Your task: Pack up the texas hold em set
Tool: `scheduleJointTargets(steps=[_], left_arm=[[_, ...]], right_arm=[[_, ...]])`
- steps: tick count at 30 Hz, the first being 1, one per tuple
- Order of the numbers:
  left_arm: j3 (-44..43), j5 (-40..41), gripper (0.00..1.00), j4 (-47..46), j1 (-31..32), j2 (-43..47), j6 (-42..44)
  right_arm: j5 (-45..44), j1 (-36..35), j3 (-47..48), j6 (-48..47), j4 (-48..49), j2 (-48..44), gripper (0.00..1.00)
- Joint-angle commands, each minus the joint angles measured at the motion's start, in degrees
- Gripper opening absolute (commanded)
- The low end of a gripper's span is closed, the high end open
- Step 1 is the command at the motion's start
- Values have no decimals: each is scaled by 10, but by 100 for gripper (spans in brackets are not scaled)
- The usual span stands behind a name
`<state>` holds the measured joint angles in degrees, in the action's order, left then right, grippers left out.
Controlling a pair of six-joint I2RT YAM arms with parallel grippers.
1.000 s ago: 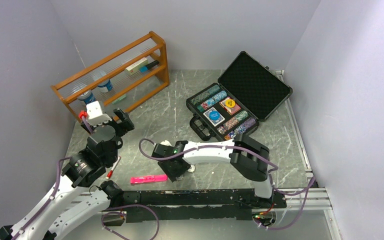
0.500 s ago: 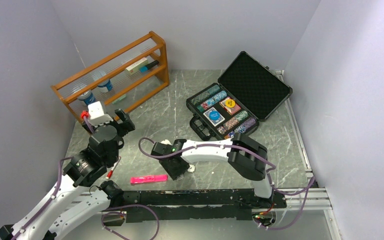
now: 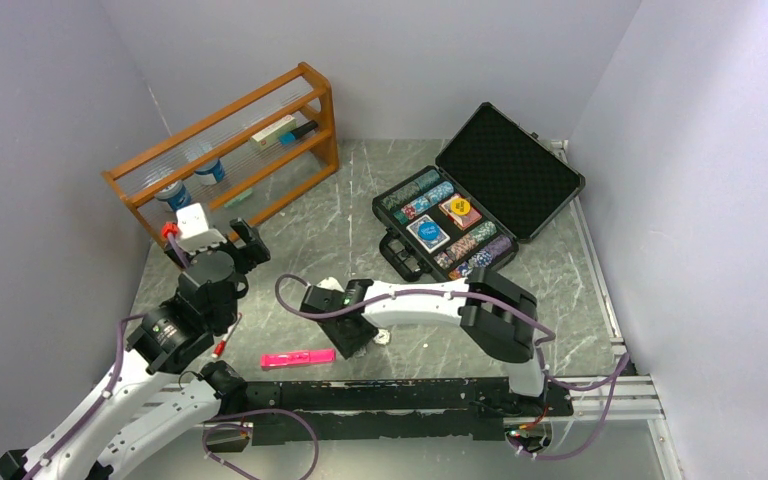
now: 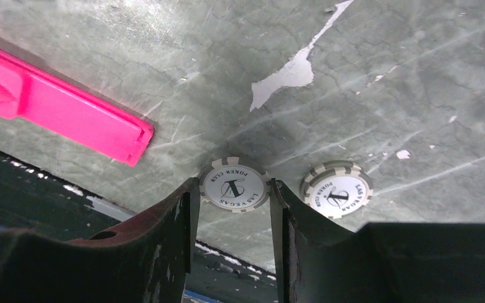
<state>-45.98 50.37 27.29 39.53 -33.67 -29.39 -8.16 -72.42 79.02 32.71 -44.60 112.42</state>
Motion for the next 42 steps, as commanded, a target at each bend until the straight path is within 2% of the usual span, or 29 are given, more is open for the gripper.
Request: scheduleJointTargets(steps=[1,9,25,28,34,42], left_arm=[[0,-2,91,-11,-2,-8,-2],[3,-12,91,-14,-2,-8,-5],[12,-1,91,1,-2,3,-9],[15,-3,91,3,-2,7,-13],[29,-6,91,-12,-2,7,-4],[30,-12,91,-15,-1,-3,-7]], right_arm=[[-34,0,4,14,3,-60,38],[-62,22,-26,31,-20,-79,40],[-53,66,-77,56,-7,-81,41],[-54,68,-77,60,-11,-79,44],[-56,68,-76,60,-15,-96,59],[-41,80,-90,62,9,-93,64]])
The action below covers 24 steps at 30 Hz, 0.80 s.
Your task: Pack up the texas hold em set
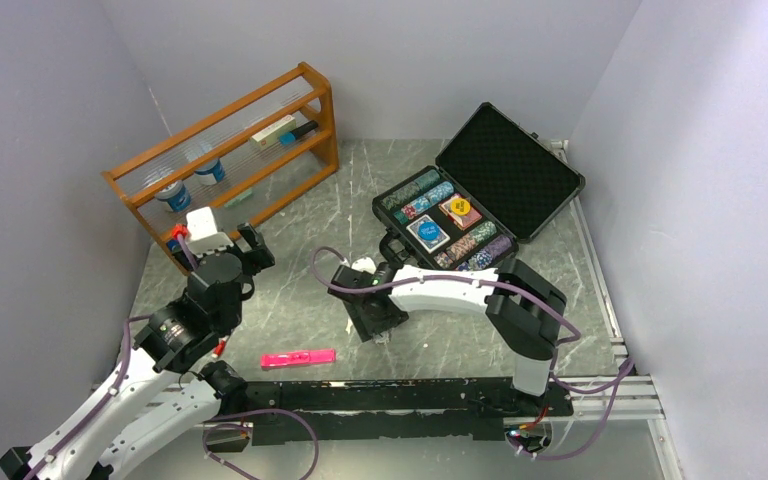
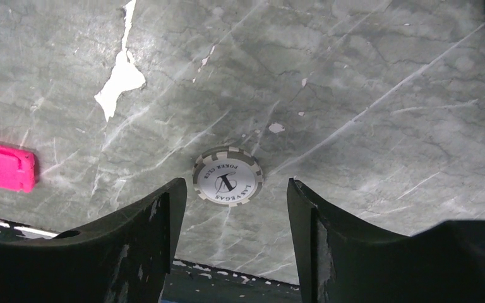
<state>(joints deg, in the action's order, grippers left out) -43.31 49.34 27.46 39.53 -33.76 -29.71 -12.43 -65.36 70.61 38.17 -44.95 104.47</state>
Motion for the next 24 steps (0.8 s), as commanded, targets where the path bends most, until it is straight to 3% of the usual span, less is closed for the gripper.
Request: scheduleJointTargets(steps=[1,18,24], left_arm=[[3,-4,91,-16,-1,-2,-5],[12,5,92,-10,-2,-10,-19],[13,-12,92,-16,-2,-15,-20]], right_arm=[[4,11,-9,7,15,-10,64],[65,24,-39,-15,52,19,63],[48,26,-46,-15,33,59,52]])
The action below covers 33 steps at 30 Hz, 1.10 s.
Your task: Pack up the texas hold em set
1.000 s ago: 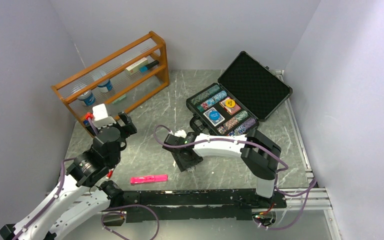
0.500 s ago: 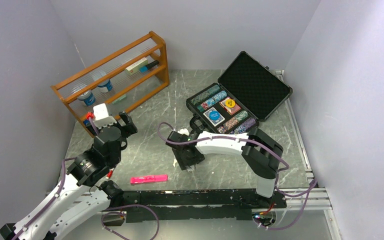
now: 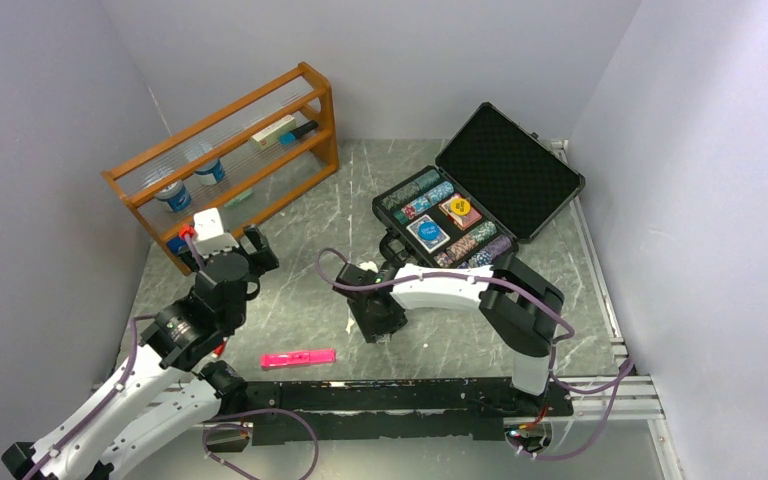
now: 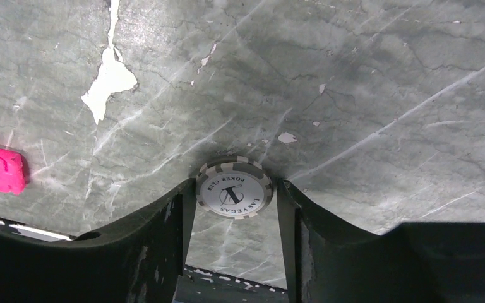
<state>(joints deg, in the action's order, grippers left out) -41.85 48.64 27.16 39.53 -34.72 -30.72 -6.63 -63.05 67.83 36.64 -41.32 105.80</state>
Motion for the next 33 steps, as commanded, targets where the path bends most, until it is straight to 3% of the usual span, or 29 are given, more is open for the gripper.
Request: scheduleJointTargets(steps=[1,7,9,13,25,33], left_arm=[[-6,5,92,-3,-2,-7,-16],[8,3,93,-3,-2,5,-19],[6,-13,92,-7,-2,4,-20],[13,-16,93,18,-2,-2,-62],[56,-162,96,-11,-2,7,-86],[135,-341,93,-142,-1,-7,-65]], right_arm=[[-9,4,-20,0,0,52,48],[-17,4,-6,5,11,81,20],[-26,4,-8,3,15,78,16],[-25,11,1,-5,25,55,15],[10,84,6,13,58,-68,12],[41,151,-26,41,112,-129,11]])
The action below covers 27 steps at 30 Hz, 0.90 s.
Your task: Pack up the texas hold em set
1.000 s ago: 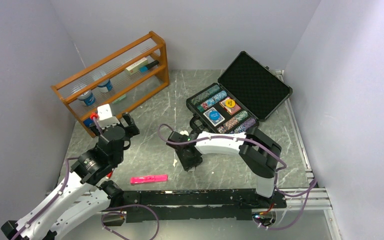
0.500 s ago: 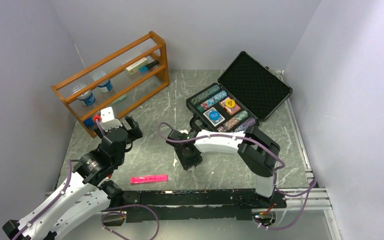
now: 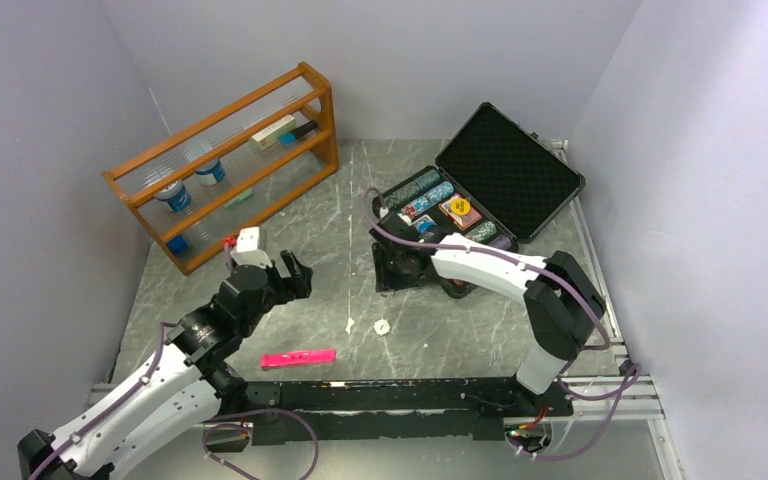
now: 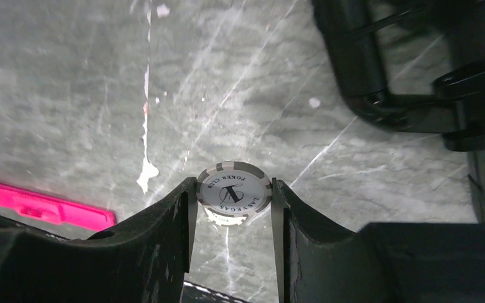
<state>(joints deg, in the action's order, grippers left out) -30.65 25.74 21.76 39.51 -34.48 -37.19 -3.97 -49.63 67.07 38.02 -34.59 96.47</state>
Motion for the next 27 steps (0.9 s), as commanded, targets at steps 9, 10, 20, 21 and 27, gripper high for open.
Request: scheduleJointTargets(steps=[9,10,20,21,27], left_arm=[[118,-336,91,-361,0,-76,-3],[128,-350,90,-396,0,-88,-7],[123,-416,76,-683,9,-300,-76],[121,-412,78,-700,12,-312,-80],[114,-354,80,-733,17,-347,-115]], right_arm=[[69,61,-50,143,102,-96,11],[67,66,-50,164,99,-104,10],[122,104,-115,327,177,-171,9],[126,105,-117,333,180,-172,9],[146,106,-138,365,204,-181,10]])
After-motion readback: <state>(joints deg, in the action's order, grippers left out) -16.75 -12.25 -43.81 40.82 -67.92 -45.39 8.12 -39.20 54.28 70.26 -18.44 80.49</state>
